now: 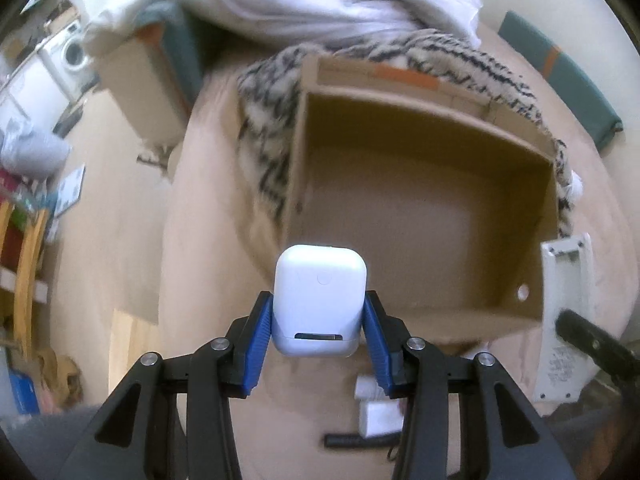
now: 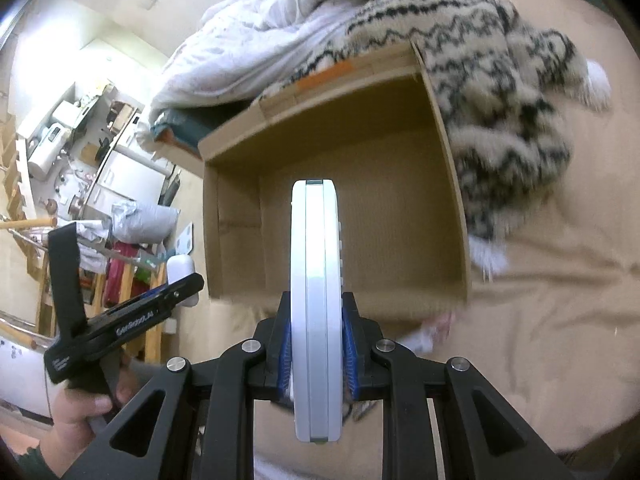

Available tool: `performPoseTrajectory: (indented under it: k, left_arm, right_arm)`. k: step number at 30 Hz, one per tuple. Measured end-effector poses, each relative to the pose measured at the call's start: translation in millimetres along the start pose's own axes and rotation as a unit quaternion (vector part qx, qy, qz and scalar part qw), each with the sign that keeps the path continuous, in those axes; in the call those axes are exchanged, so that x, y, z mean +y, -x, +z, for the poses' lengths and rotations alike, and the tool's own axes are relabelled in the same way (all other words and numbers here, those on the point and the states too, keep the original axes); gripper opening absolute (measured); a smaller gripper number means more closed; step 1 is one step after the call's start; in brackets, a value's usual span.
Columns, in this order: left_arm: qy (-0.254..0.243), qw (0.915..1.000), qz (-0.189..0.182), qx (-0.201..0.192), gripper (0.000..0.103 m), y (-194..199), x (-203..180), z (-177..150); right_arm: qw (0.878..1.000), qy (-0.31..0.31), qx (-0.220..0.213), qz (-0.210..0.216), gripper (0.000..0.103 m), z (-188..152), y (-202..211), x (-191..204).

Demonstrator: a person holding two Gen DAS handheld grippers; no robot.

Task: Organize rigid objects
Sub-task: 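Lower the earbud case into the box with the left gripper while the right places the power strip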

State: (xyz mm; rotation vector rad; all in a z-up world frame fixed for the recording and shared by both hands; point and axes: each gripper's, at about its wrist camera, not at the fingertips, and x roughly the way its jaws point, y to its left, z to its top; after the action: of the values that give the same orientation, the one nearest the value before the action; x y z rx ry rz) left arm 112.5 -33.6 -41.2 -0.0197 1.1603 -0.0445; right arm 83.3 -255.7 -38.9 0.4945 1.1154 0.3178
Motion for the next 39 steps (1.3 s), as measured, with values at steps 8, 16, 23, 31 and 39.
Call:
performPoseTrajectory:
  k: [8, 16, 23, 31, 39]
  left_arm:
    - [-0.045, 0.9989, 0.008, 0.011, 0.041, -39.6, -36.0, 32.7]
    - [-0.055, 0.9976, 0.016, 0.039, 0.041, -86.6, -45.5, 31.5]
    - [-0.054, 0.997, 0.017, 0.053, 0.041, -105.7, -43.2, 35.3]
    - [-0.072, 0.9961, 0.028, 0.042, 0.041, -106.9, -49.3, 32.8]
    - [-0.077, 0.9955, 0.04, 0.038, 0.041, -106.7, -50.5, 31.9]
  right_arm:
    - [1.0, -0.007, 0.016, -0.021, 0.023, 39.7, -43.1, -6.6]
    - [0.997, -0.019, 0.06, -0.036, 0.023, 40.5, -95.9, -20.5]
    - [0.995, -0.034, 0.08, -0.052, 0.023, 42.0, -125.1, -30.5]
    - [0.994, -0.036, 0.089, -0.056, 0.023, 41.8, -138.1, -23.6]
    - [0.991, -0.02, 0.091, -0.092, 0.023, 44.1, -142.1, -23.4]
